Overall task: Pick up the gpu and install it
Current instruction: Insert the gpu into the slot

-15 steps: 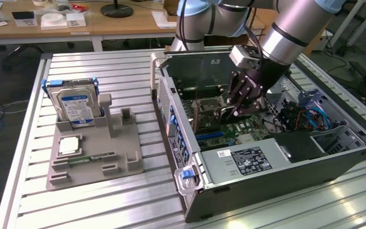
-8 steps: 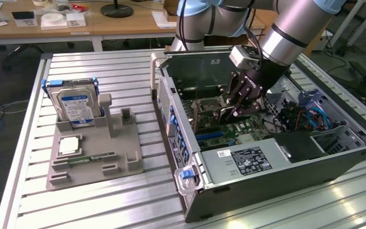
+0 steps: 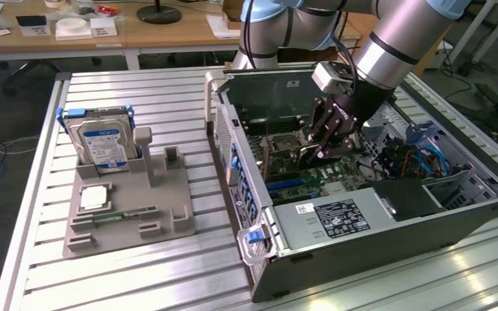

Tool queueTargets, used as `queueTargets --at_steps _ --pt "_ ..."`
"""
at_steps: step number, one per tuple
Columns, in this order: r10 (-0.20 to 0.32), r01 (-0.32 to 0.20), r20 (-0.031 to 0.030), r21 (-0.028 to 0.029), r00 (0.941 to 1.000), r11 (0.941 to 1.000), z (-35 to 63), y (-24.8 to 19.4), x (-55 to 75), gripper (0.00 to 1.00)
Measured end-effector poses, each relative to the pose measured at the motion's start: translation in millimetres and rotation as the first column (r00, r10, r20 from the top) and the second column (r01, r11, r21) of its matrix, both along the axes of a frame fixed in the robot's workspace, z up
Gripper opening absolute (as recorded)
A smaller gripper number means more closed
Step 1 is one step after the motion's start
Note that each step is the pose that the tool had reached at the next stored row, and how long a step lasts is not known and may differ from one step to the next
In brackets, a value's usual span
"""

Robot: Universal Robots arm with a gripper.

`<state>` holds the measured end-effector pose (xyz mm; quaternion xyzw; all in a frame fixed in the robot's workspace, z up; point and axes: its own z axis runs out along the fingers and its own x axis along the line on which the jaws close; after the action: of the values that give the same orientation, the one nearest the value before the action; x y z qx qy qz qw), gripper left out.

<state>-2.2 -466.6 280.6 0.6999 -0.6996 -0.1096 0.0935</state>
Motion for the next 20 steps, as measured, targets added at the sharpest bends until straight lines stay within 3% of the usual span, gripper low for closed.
queueTargets --at_steps 3,4,8,17,20 --pt "0.0 0.0 -0.0005 0.0 1.0 1.0 0.0 0.0 0.0 0.28" --pt "0.0 0.0 -0.0035 0.0003 1.0 1.0 -0.3 0.0 0.0 0.28" --pt "0.0 0.0 -0.0339 0.0002 0.9994 1.0 -2.2 0.0 0.0 0.28" --pt "-0.009 0.009 -0.0427 -0.0016 0.999 1.0 -15.3 0.8 0.3 0.28" --pt "-0.032 0.032 -0.0511 -0.0024 0.9982 0.9995 -17.0 1.5 0.3 0.28"
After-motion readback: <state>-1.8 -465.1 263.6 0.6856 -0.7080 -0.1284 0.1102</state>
